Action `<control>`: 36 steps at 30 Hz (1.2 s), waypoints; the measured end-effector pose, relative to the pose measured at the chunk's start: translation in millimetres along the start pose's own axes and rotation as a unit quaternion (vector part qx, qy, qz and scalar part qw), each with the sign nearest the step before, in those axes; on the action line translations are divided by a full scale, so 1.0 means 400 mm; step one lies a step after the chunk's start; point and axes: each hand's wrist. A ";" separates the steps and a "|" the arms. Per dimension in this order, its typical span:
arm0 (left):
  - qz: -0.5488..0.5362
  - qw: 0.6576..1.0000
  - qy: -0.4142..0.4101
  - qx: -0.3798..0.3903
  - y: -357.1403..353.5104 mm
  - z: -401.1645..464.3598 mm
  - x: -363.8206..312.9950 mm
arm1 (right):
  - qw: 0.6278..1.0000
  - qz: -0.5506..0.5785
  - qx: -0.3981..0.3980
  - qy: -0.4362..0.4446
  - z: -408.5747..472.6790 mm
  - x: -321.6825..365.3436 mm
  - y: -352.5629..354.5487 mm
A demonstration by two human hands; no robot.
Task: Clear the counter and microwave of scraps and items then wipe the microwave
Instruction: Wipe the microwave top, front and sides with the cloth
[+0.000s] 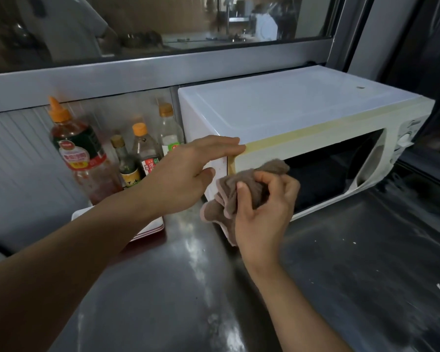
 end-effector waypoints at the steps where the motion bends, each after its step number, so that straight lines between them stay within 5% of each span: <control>1: -0.004 1.000 0.002 0.005 0.003 0.001 0.001 | 1.000 0.007 -0.010 0.001 0.002 0.012 -0.007; 10: -0.054 0.998 0.032 -0.002 -0.013 -0.007 0.011 | 0.993 -0.013 -0.031 0.113 -0.070 -0.083 -0.028; 20: -0.046 0.998 0.046 -0.012 -0.023 -0.022 -0.001 | 0.990 -0.124 0.062 0.013 -0.185 -0.216 0.023; 29: -0.034 0.998 0.036 -0.026 -0.027 -0.016 0.005 | 0.999 -0.021 -0.023 0.038 -0.015 0.013 -0.024; 36: -0.045 0.996 0.036 -0.065 -0.050 -0.030 0.004 | 0.997 -0.025 0.044 0.055 -0.136 -0.159 -0.002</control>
Point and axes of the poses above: each hand's wrist, its own z-axis towards the middle knuckle, its own y-axis out of the back of the hand, x = y × z, and after that the axes turned 13 degrees about -x, right-handed
